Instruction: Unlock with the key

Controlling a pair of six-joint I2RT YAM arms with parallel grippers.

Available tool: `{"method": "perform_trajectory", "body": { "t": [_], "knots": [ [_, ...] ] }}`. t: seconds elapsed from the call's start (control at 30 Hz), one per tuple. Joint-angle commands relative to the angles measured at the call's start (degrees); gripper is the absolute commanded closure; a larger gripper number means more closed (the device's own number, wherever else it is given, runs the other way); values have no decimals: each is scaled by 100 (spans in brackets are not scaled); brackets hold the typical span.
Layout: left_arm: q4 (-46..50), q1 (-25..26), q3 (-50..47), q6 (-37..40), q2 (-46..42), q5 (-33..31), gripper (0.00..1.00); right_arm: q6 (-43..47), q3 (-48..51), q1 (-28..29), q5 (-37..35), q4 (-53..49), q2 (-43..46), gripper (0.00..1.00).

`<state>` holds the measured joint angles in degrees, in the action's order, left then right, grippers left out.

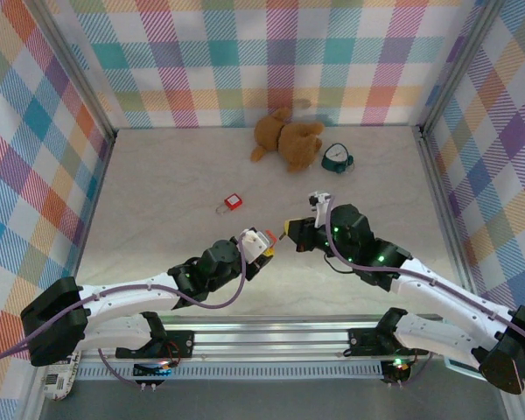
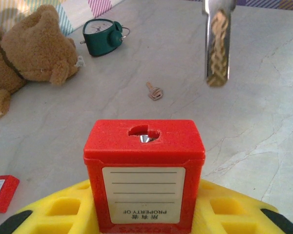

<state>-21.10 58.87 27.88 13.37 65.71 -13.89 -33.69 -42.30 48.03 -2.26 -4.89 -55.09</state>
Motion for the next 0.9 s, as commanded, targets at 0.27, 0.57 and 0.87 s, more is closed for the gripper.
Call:
{"method": "perform_trajectory", "body": {
  "t": [0.27,0.57,0.87],
  "knots": [
    [-142,72,75,-1,6,-308,73,-41,-127,155,-241,564,-365,95],
    [-106,72,31,-6,-46,-334,74,-41,-311,155,-136,739,-684,95],
    [-113,72,-28,-10,-122,-406,74,-91,-423,175,-3,791,-878,95]
  ]
}}
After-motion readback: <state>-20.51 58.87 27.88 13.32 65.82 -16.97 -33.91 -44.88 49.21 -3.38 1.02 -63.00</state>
